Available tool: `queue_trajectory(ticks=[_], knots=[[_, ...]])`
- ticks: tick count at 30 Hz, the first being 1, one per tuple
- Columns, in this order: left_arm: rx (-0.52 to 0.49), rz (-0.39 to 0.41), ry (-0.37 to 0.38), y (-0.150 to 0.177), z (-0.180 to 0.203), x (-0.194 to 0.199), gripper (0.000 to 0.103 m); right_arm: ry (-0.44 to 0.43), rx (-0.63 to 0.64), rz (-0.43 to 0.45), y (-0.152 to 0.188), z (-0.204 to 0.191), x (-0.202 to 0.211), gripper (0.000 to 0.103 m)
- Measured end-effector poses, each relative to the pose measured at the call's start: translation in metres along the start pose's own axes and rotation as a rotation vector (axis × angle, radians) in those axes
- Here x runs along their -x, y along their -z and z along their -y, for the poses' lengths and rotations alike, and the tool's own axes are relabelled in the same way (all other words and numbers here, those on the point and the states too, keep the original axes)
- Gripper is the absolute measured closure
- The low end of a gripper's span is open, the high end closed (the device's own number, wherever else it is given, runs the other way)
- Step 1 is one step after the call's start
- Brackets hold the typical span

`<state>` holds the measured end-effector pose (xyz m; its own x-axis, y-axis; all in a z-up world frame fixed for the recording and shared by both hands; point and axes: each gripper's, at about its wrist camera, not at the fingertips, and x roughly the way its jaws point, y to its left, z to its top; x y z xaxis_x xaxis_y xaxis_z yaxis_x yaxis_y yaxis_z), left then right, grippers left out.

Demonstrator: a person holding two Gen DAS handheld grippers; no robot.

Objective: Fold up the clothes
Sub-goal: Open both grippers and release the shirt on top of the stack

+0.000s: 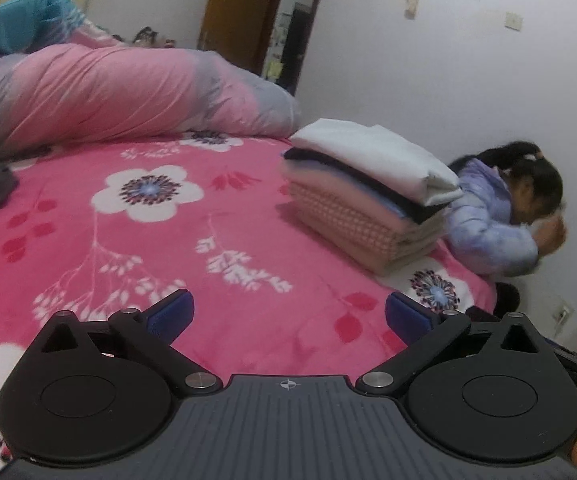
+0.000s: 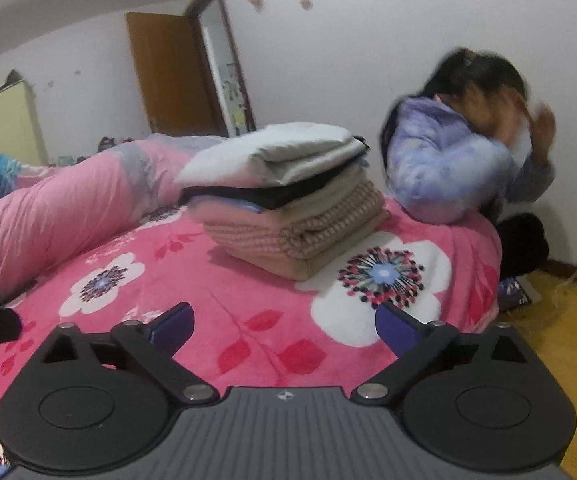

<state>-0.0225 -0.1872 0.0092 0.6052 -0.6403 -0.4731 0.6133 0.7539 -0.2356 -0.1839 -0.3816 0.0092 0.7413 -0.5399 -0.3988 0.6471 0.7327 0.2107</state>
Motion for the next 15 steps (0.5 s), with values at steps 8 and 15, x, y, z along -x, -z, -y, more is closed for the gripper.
queue_trajectory(ticks=[8,15], knots=[[0.016,0.049,-0.029,0.005,0.001,0.021,0.0,-0.015,0.062,0.034,-0.006,-0.031,0.021,0.0],[0.016,0.045,-0.072,0.014,0.01,0.025,0.0,0.019,0.061,0.007,-0.004,-0.033,0.032,0.0]])
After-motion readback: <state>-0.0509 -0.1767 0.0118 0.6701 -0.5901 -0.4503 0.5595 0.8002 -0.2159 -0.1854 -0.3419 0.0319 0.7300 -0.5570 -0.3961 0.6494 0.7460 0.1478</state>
